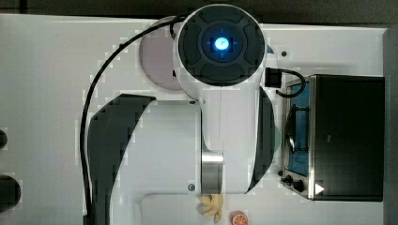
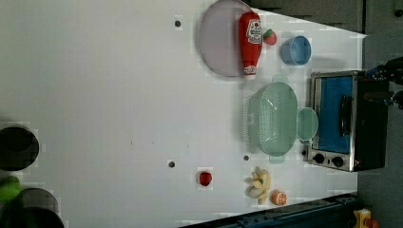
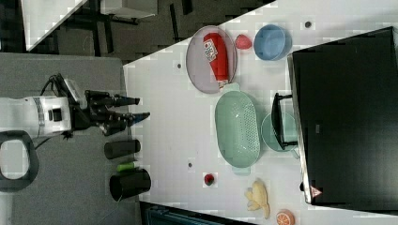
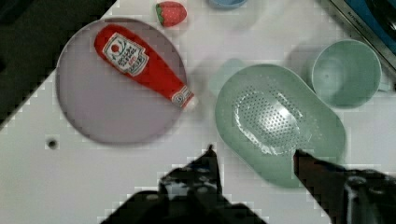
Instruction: Drag strainer right to left.
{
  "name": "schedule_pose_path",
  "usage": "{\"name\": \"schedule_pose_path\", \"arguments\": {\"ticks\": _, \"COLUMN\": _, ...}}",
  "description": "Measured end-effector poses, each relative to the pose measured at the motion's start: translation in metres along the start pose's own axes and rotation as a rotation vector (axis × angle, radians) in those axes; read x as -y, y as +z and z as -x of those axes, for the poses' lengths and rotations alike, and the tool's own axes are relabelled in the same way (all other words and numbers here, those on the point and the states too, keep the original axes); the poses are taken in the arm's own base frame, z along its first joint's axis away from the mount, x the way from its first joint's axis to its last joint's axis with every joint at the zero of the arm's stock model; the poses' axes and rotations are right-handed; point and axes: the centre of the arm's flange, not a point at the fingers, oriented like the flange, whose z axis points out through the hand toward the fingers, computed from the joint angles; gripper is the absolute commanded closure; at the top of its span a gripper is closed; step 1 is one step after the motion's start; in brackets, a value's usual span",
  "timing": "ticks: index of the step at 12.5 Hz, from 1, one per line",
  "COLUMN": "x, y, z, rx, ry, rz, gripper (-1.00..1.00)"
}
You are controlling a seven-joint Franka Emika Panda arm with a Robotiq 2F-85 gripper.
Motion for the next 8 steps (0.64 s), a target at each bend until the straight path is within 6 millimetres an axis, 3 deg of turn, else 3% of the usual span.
{"name": "schedule_pose_path", "arguments": {"ticks": 1, "x": -0.022, "y": 0.004, "z": 0.020, "rx": 0.080, "ry": 0.045, "rz": 0.064, "gripper": -0.60}}
{"name": "schedule_pose_path", "arguments": {"ticks": 2, "x": -0.043, "y": -0.006, "z": 0.039, "rx": 0.098, "ry": 0.078, "rz": 0.080, "gripper": -0.82}}
{"name": "schedule_pose_path", "arguments": {"ticks": 3, "x": -0.060, "y": -0.032, "z": 0.053, "rx": 0.076, "ry": 0.095, "rz": 0.053, "gripper": -0.99}}
{"name": "schedule_pose_path", "arguments": {"ticks": 5, "x": -0.088, "y": -0.085, "z": 0.075, "rx": 0.013, "ry": 0.120, "rz": -0.009, "gripper": -1.00}}
{"name": "schedule_pose_path", "arguments": {"ticks": 6, "x": -0.099, "y": -0.102, "z": 0.081, "rx": -0.021, "ry": 0.135, "rz": -0.039, "gripper": -1.00}}
{"name": "schedule_pose_path", "arguments": {"ticks": 7, "x": -0.102, "y": -0.110, "z": 0.081, "rx": -0.043, "ry": 0.151, "rz": -0.075, "gripper": -1.00}}
{"name": "schedule_pose_path", "arguments": {"ticks": 8, "x": -0.101, "y": -0.106, "z": 0.077, "rx": -0.047, "ry": 0.168, "rz": -0.091, "gripper": -1.00}}
